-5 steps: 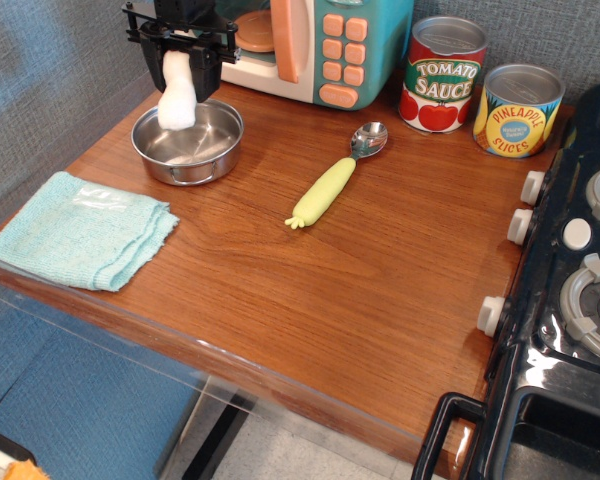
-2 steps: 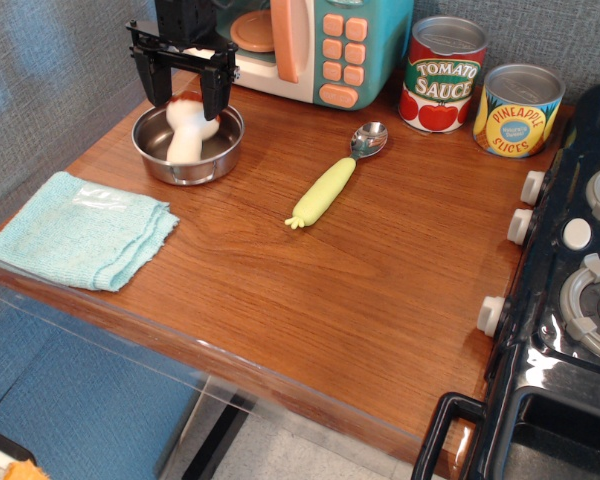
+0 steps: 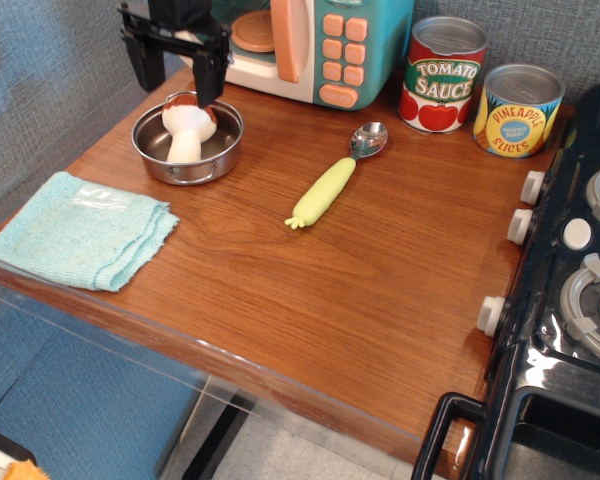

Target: Place the mushroom into the pot.

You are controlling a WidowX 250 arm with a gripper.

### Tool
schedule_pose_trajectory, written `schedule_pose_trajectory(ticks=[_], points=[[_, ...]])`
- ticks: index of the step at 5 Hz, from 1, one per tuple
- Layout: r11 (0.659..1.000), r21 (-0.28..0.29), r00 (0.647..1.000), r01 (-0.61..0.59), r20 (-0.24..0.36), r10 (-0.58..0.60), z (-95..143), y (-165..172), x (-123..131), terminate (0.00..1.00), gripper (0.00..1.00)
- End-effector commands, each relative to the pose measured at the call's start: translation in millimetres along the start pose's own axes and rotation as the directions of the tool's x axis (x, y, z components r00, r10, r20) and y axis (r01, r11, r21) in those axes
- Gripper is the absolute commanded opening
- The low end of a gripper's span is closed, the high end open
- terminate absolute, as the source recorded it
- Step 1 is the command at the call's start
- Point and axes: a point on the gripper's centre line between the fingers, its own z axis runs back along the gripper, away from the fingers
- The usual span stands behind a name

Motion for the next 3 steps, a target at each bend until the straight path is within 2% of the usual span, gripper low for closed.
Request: schedule_pose_trajectory(ticks=[1,2,3], points=[[0.997,0.070,0.997,0.040,0.062,-0.045,35.2,-15.4,-33.9,0.00,1.00],[0.997,0.070,0.997,0.040,0.062,-0.045,35.2,-15.4,-33.9,0.00,1.00],[0.997,0.070,0.997,0.040,0.062,-0.045,35.2,-15.4,-33.9,1.00,1.00]])
